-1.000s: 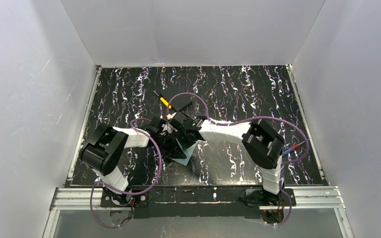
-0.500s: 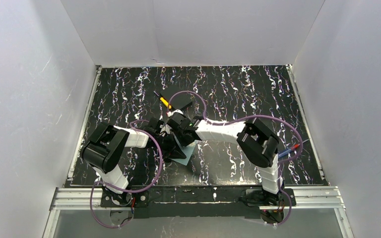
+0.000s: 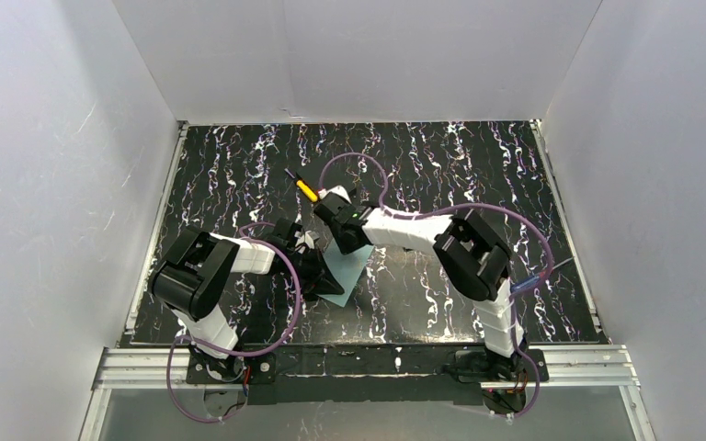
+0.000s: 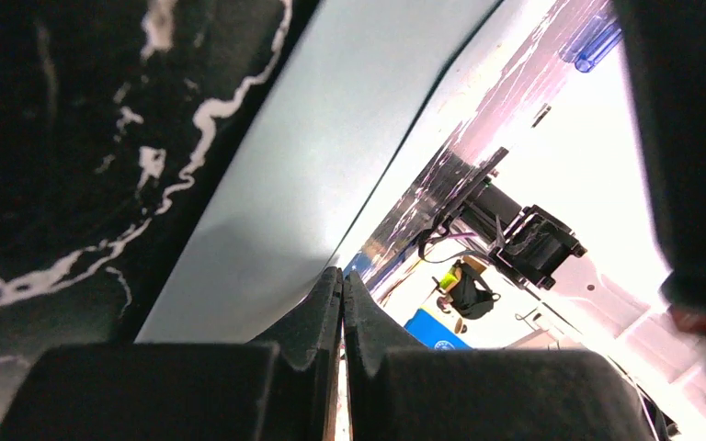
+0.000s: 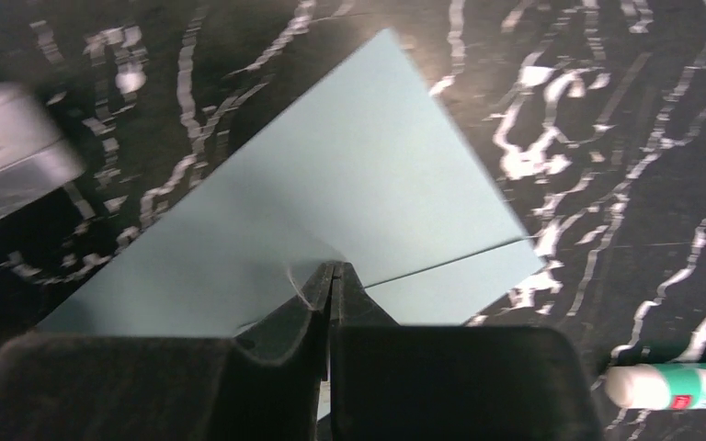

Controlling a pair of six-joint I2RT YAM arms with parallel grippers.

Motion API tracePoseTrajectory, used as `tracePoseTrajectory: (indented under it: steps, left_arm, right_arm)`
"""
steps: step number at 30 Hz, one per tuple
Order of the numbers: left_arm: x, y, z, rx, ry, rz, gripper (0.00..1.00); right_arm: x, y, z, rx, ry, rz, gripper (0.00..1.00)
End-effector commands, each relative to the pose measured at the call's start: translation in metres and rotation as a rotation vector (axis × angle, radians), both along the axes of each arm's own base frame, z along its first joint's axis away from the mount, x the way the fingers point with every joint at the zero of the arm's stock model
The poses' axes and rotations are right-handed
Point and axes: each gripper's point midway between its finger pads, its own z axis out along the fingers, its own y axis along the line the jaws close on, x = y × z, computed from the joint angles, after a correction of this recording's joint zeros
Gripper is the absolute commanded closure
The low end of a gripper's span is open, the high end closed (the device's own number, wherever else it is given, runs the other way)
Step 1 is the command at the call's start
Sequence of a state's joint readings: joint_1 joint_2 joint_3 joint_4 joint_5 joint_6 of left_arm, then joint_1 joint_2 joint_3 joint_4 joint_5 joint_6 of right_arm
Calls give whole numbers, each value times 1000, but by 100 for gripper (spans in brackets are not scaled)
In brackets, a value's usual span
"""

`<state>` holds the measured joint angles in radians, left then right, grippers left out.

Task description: Place the letter into the envelope and seal it

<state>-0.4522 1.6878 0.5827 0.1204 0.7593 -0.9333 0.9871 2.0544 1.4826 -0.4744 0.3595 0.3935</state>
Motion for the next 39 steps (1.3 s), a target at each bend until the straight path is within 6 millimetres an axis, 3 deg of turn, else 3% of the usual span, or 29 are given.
tracePoseTrajectory:
  steps: [1,4,6,9,12,15,19,22,26,28,32,39]
  left_arm:
    - [-34,37,-37,224,112,-10,100]
    - [-15,24,-13,158,29,-41,100]
    - [6,13,15,113,-68,-65,98]
    - [24,7,51,94,-180,-107,87]
    - [38,8,83,110,-292,-134,73]
    - [46,16,104,156,-381,-139,63]
    - [60,37,126,265,-525,-79,51]
    - [76,60,143,367,-668,29,33]
    - [87,79,166,431,-800,118,9]
    - [90,85,172,457,-830,137,3]
    - [93,90,177,472,-860,161,2]
    - [89,94,165,490,-816,174,2]
  right_arm:
    - [26,-28,23,-44,-34,-77,89]
    - [30,-25,62,20,-53,-78,85]
    - [28,-31,86,70,-56,-98,80]
    - [22,-51,98,123,-46,-170,68]
    - [23,-84,104,130,-74,-297,57]
    - [24,-121,102,134,-82,-447,47]
    - [28,-158,96,174,-16,-593,45]
    - [29,-179,94,152,-5,-694,43]
    - [32,-190,87,151,-18,-803,35]
    - [35,-192,78,151,-2,-854,34]
    - [35,-193,58,143,45,-943,36]
    - [32,-187,27,145,105,-1024,45]
